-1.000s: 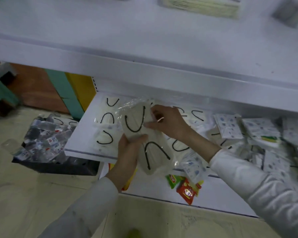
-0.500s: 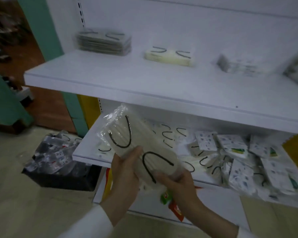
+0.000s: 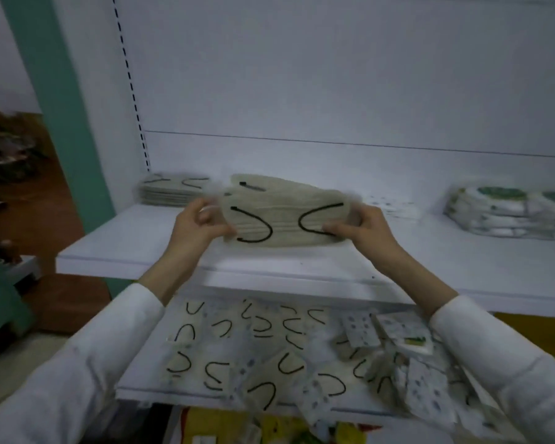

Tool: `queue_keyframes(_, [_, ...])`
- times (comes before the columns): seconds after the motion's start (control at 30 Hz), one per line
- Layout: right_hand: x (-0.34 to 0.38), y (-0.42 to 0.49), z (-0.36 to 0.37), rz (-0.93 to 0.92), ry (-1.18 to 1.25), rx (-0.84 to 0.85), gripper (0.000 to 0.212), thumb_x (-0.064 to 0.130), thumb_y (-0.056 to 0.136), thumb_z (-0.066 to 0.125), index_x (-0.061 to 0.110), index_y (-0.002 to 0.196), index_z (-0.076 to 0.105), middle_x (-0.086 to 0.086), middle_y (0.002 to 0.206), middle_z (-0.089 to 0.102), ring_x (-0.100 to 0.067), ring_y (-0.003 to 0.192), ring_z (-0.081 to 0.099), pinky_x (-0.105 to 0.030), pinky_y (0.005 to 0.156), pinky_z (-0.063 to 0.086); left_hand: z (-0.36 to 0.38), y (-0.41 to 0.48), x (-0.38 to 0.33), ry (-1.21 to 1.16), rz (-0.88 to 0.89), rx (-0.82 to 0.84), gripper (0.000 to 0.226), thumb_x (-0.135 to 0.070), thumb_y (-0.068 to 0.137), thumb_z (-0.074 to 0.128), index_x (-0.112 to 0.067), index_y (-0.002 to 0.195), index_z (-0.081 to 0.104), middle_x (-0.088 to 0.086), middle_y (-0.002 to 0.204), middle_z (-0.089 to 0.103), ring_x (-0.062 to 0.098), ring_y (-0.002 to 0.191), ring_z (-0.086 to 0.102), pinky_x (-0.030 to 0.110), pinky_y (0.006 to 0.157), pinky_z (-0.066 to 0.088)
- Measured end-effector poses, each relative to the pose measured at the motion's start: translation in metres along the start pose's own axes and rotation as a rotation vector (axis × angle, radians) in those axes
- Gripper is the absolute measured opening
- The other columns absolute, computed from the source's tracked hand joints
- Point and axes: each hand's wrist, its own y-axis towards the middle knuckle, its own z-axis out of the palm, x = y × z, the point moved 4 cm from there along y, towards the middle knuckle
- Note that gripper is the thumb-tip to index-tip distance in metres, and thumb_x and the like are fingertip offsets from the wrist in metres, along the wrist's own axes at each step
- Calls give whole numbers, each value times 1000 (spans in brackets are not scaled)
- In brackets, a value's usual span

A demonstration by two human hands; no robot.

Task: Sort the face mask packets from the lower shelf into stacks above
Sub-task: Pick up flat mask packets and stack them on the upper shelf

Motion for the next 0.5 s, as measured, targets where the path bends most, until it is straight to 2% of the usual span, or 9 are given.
queue_keyframes(0.07, [-18,19,1,40,-34,39,22,5,83,69,20,99,68,12,90,72,-3,86,68,-15,72,52,8,21,5,118,-23,42,43,6,74,71,-11,111,55,8,101,59,19,91,57,28,80,48])
queue_keyframes(0.13, [-36,28,6,79,-43,50,29,5,83,69,16,110,66,5,101,71,-8,95,67,-21,79,54,17,31,18,182,-60,69,34,-2,73,69,-3,104,57,14,97,59,27,92,56,38,80,48])
queue_keyframes(0.2, [-56,28,14,154,-17,56,39,1,80,70,15,115,64,-1,107,69,-15,100,65,-28,84,55,22,30,36,219,-121,82,39,-13,66,68,0,101,55,13,86,55,28,82,54,38,73,48])
queue_keyframes(0.3, [-76,23,21,231,54,38,52,-5,73,71,16,118,57,0,111,66,-15,100,64,-31,81,56,25,26,60,218,-174,88,50,-22,62,65,-13,108,49,19,102,59,35,93,59,47,82,52])
queue_keyframes(0.33, [-79,23,20,235,81,9,51,-5,73,71,15,117,57,0,108,66,-15,97,64,-29,76,55,28,24,61,205,-170,97,45,-20,65,65,-14,106,48,17,100,59,33,91,59,46,80,51])
queue_keyframes(0.4, [-82,21,19,255,159,-69,42,-4,74,70,12,111,58,-2,100,66,-17,88,64,-26,67,52,31,24,62,209,-161,77,23,-8,75,65,-15,84,45,7,80,48,22,72,47,33,64,42])
queue_keyframes(0.43, [-83,20,19,265,185,-95,40,-3,74,69,12,109,58,-2,99,65,-19,88,63,-27,67,51,32,25,65,219,-152,57,25,-3,78,62,-16,77,41,1,75,41,17,68,40,29,60,34])
queue_keyframes(0.5, [-88,15,22,276,165,-97,44,6,73,69,15,114,56,-1,107,63,-18,97,61,-30,76,52,34,25,71,222,-139,26,25,-1,83,57,-18,77,39,-2,76,37,13,69,38,26,60,31])
